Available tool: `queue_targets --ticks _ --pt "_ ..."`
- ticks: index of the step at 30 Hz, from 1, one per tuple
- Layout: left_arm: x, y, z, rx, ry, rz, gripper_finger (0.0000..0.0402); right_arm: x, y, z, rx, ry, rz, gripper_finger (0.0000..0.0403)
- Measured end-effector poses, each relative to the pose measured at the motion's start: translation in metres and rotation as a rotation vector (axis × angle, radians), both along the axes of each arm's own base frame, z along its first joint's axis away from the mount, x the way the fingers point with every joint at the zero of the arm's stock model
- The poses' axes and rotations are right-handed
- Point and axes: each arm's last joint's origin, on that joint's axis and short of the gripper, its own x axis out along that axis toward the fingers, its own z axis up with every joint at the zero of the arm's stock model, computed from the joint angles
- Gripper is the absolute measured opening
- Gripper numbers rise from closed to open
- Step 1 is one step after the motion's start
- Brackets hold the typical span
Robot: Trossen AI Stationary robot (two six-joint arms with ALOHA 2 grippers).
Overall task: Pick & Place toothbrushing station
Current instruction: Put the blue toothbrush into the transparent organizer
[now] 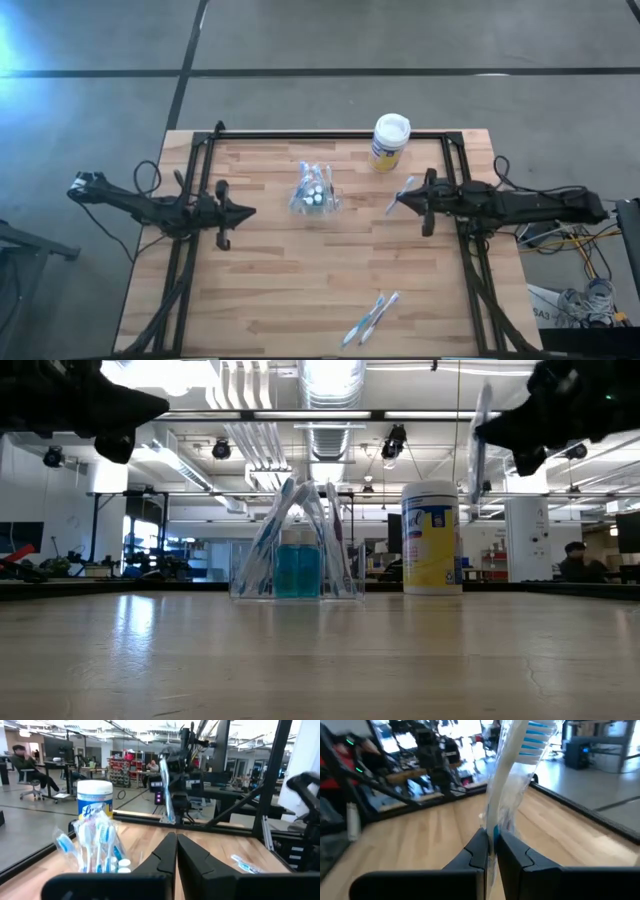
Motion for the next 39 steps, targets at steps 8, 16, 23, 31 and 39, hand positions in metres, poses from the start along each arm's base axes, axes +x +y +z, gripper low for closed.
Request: queue_targets --ticks 8,16,23,31,39 --pt "-0.002 0.001 -0.016 -0.02 -0.041 0.01 0.0008 0.053 -0.001 0.032 -0.116 -0.04 -0.007 0.0018" --pt "-0.002 0.001 -0.016 -0.027 -0.051 0.018 0.0018 0.108 -0.009 0.03 -0.155 0.07 -0.012 0.0018" --pt "-0.002 0.001 -0.016 -0.048 -0.055 0.016 0.0018 0.143 -0.031 0.004 -0.11 0.074 -0.124 0.0018" --pt "-0.002 0.001 -0.016 -0.05 -0.057 0.016 0.0009 0.16 -0.047 -0.024 -0.098 0.14 -0.164 0.0018" --pt "-0.002 0.001 -0.016 -0.05 -0.056 0.016 0.0015 0.179 -0.051 -0.044 -0.072 0.208 -0.161 0.0018"
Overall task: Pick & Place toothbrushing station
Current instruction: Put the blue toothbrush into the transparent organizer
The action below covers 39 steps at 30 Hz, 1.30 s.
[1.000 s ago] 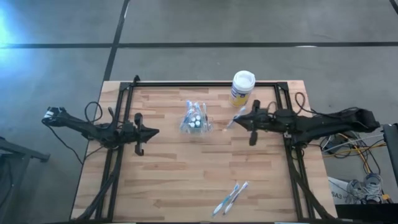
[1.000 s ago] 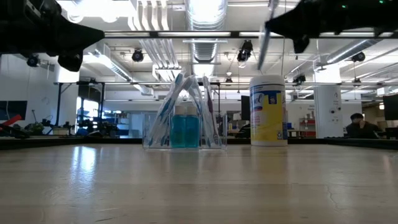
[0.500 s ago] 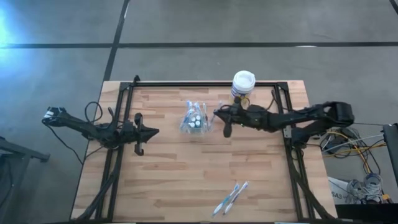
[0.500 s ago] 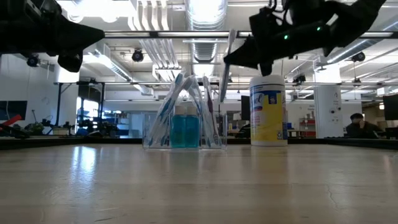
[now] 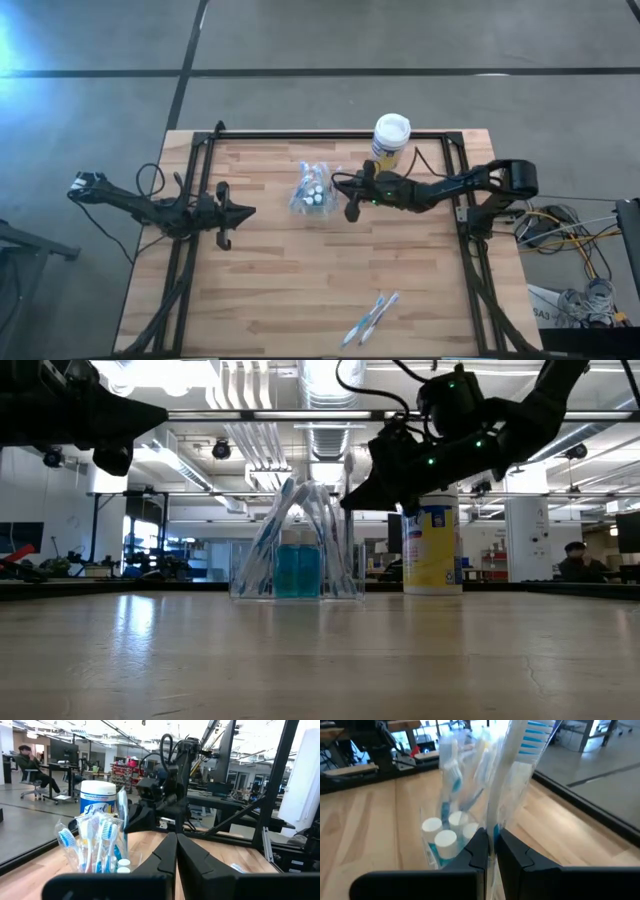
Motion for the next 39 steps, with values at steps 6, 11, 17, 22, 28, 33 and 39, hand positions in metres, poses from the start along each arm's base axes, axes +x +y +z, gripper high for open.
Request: queue_targets --ticks 6,11,17,22,28,33,39 --pt "0.0 0.0 0.0 -0.007 0.0 -0.001 0.0021 0.002 0.0 -0.011 0.054 0.03 -0.014 0.0018" --pt "0.0 0.0 0.0 -0.006 0.002 -0.001 0.0015 0.003 0.0 -0.018 0.073 0.057 0.002 0.0018" --pt "0.0 0.0 -0.005 -0.014 0.014 -0.002 0.0009 0.005 0.0 -0.024 0.076 0.071 0.002 0.0018" --pt "0.0 0.0 -0.005 -0.018 0.003 -0.002 0.0014 0.006 0.0 -0.027 0.073 0.079 0.002 0.0018" --pt "0.0 0.0 -0.004 -0.02 -0.001 -0.002 0.0021 0.004 0.0 -0.026 0.092 0.081 -0.003 0.0049" --pt "0.0 0.0 -0.004 -0.021 0.0 -0.002 0.0017 0.003 0.0 -0.021 0.096 0.065 0.0 0.0109" --pt "0.0 0.0 -0.004 -0.021 -0.001 -0.003 0.0012 -0.001 0.003 -0.004 0.085 0.022 0.008 0.0158"
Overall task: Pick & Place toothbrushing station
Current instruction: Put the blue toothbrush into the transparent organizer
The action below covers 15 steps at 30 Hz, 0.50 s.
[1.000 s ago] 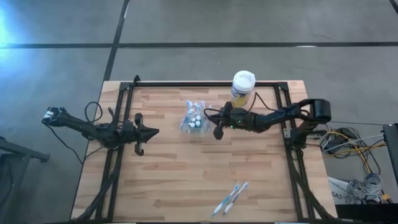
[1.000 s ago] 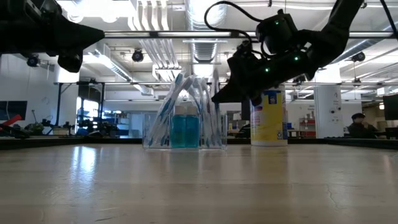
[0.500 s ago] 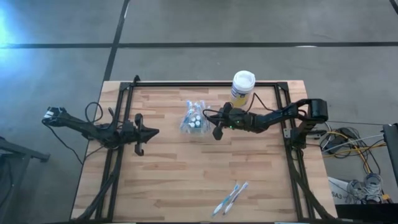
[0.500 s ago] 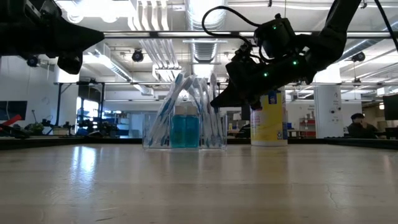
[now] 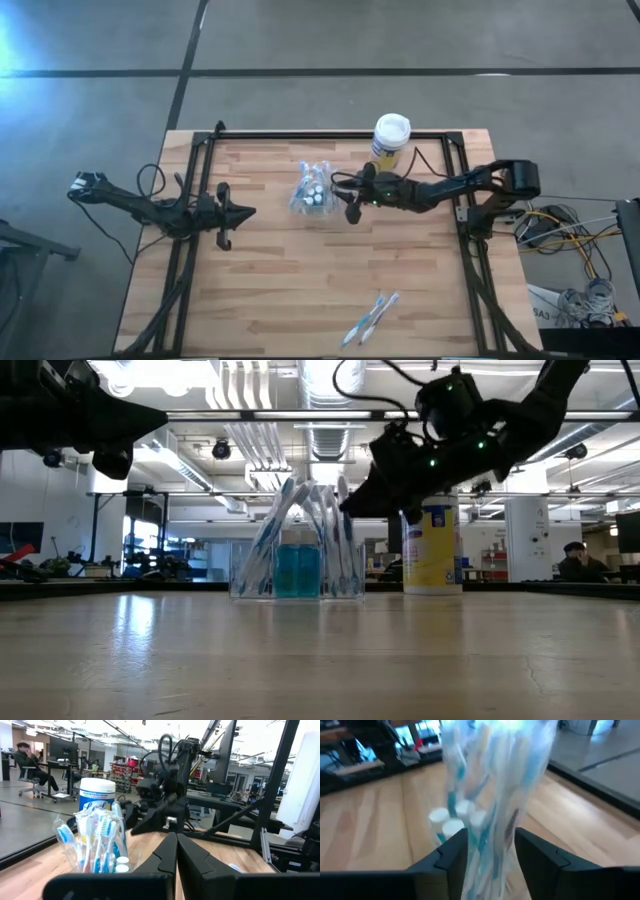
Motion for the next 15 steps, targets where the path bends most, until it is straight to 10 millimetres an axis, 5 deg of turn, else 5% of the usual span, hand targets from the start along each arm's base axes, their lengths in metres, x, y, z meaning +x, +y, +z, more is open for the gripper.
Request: queue_targets --ticks 8,15 --pt "0.0 0.0 0.0 -0.003 -0.001 0.0 0.0013 -0.024 0.017 0.046 -0.068 -0.089 0.116 0.0175" --pt "0.0 0.0 0.0 -0.003 0.0 0.0 0.0012 -0.079 0.043 0.082 -0.154 -0.282 0.271 0.0127"
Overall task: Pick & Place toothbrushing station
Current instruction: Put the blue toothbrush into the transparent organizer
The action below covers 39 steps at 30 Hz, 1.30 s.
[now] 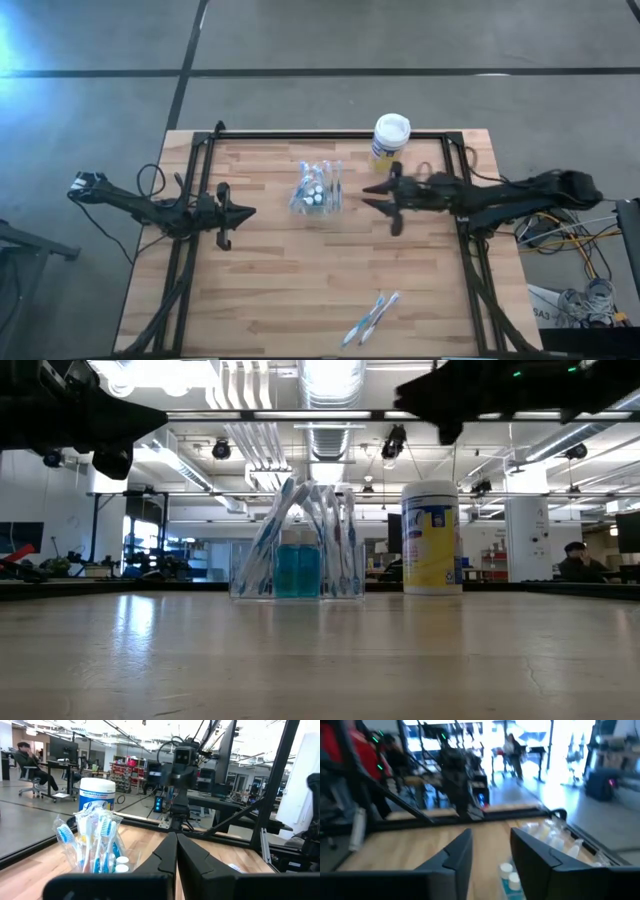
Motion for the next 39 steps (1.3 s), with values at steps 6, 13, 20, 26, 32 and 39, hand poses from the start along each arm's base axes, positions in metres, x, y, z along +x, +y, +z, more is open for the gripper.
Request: queue_targets --ticks 6,13,20,26,32,39 --pt "0.0 0.0 0.0 0.0 0.0 0.0 0.0006 -0.053 0.011 -0.006 0.007 -0.121 0.074 0.0044" --pt "0.0 0.0 0.0 0.034 0.004 0.004 0.0009 -0.096 0.012 -0.043 0.065 -0.201 0.115 0.0011" --pt "0.0 0.0 0.0 0.056 0.008 0.006 0.0003 -0.114 0.011 -0.059 0.072 -0.221 0.085 0.0008" --pt "0.001 0.0 0.005 0.083 0.043 0.007 0.0002 -0.121 0.012 -0.06 0.04 -0.222 0.095 0.0008" --pt "0.002 -0.001 0.02 0.094 0.01 0.01 0.0002 -0.123 0.012 -0.065 0.026 -0.17 0.095 0.0008" --pt "0.002 -0.001 0.022 0.084 0.001 0.01 0.0004 -0.122 0.012 -0.066 0.03 -0.158 0.096 0.0008"
